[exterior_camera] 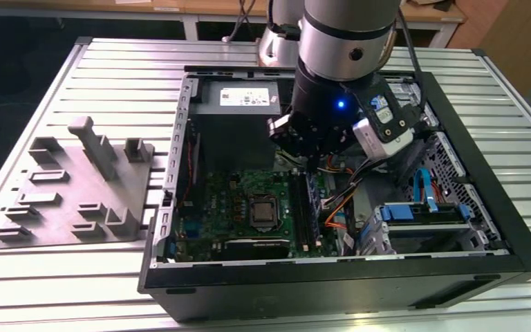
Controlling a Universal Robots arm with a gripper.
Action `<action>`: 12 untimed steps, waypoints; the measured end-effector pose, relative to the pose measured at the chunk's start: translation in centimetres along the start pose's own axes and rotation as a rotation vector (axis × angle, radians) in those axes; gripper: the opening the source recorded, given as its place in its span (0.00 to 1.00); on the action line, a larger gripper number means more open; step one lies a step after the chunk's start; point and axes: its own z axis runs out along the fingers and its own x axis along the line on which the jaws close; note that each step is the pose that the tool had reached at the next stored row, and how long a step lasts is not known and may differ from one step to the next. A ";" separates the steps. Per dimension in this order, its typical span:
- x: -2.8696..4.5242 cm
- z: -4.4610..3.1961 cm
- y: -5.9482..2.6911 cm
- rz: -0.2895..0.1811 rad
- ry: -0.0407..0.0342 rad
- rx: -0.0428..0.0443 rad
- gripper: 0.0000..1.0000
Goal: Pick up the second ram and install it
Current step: 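Insert the second ram into the second slot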
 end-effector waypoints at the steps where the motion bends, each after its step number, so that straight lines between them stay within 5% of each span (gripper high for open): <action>1: 0.00 0.18 -0.01 0.000 0.0000 0.0000 0.11; 12: 0.06 2.17 -0.06 0.000 0.0000 0.0000 0.11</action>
